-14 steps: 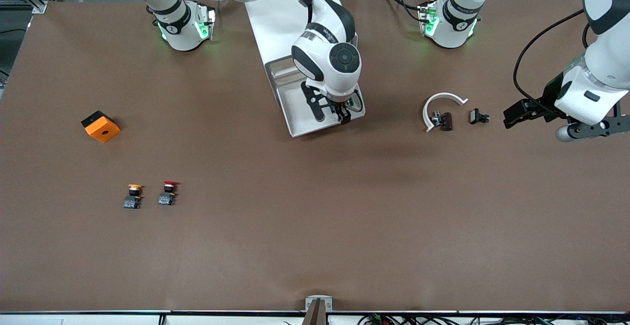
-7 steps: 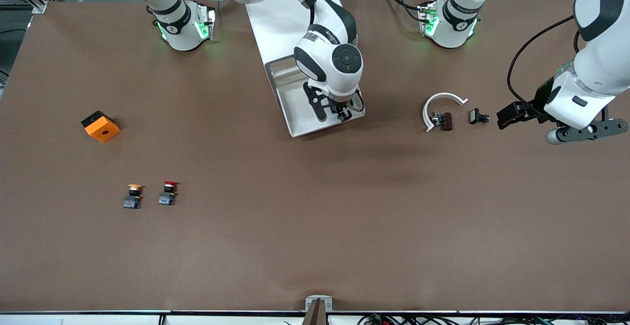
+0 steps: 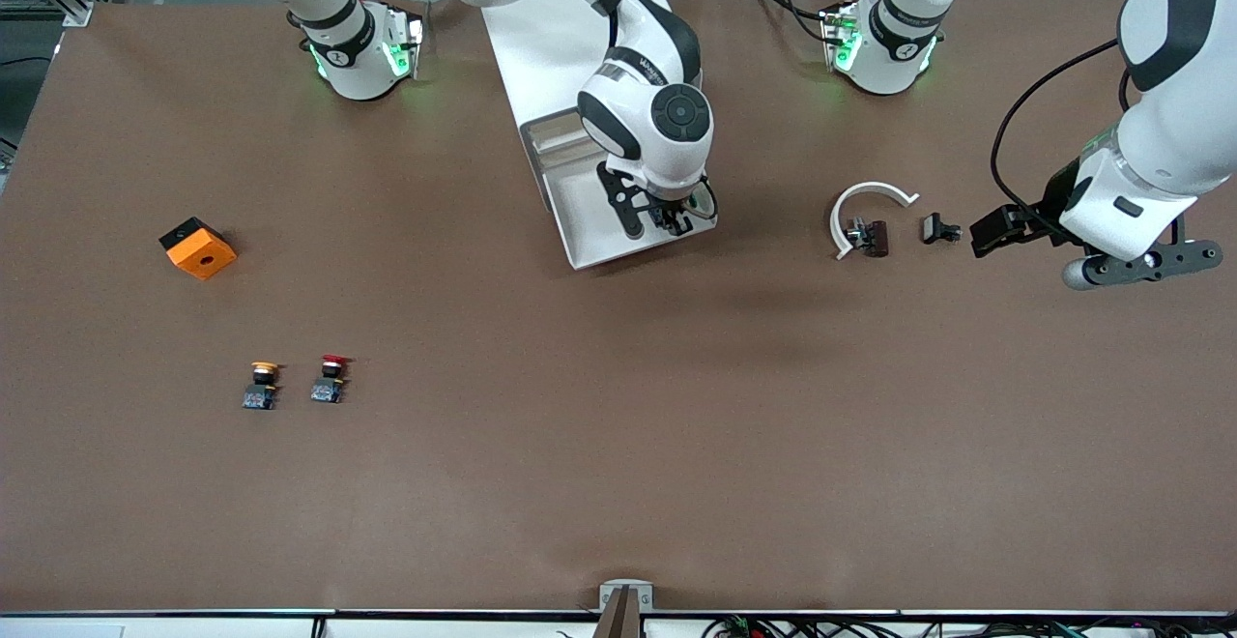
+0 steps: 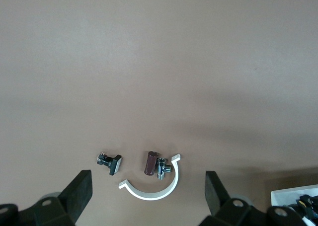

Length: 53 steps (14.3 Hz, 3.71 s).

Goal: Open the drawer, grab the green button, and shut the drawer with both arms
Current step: 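Close the right gripper on the green push button, then lift the green button out with the right gripper while the left gripper approaches, then push the drawer shut with the left gripper while the right gripper carries the button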

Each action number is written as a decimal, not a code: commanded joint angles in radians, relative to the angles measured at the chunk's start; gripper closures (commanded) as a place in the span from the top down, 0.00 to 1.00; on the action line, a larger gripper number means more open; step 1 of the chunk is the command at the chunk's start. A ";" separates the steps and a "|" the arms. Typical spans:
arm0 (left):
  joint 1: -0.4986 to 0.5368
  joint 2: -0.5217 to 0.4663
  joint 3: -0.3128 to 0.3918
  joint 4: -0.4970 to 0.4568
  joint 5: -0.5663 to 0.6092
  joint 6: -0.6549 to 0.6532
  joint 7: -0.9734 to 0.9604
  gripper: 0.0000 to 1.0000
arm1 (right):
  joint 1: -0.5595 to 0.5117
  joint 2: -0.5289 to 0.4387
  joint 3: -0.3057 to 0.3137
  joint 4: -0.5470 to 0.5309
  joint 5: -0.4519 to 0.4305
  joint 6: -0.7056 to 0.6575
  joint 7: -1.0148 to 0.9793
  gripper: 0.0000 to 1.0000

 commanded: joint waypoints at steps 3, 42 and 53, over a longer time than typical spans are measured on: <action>-0.008 0.004 -0.002 -0.006 0.020 0.020 0.011 1.00 | -0.034 -0.008 0.000 0.079 0.024 -0.043 -0.089 0.00; -0.448 0.535 -0.155 -0.020 -0.215 0.522 -0.572 1.00 | -0.722 -0.157 -0.025 -0.343 -0.097 0.257 -1.712 0.00; -0.485 0.546 -0.270 -0.018 -0.253 0.364 -0.644 1.00 | -0.741 -0.090 -0.026 -0.346 -0.114 0.344 -1.688 0.00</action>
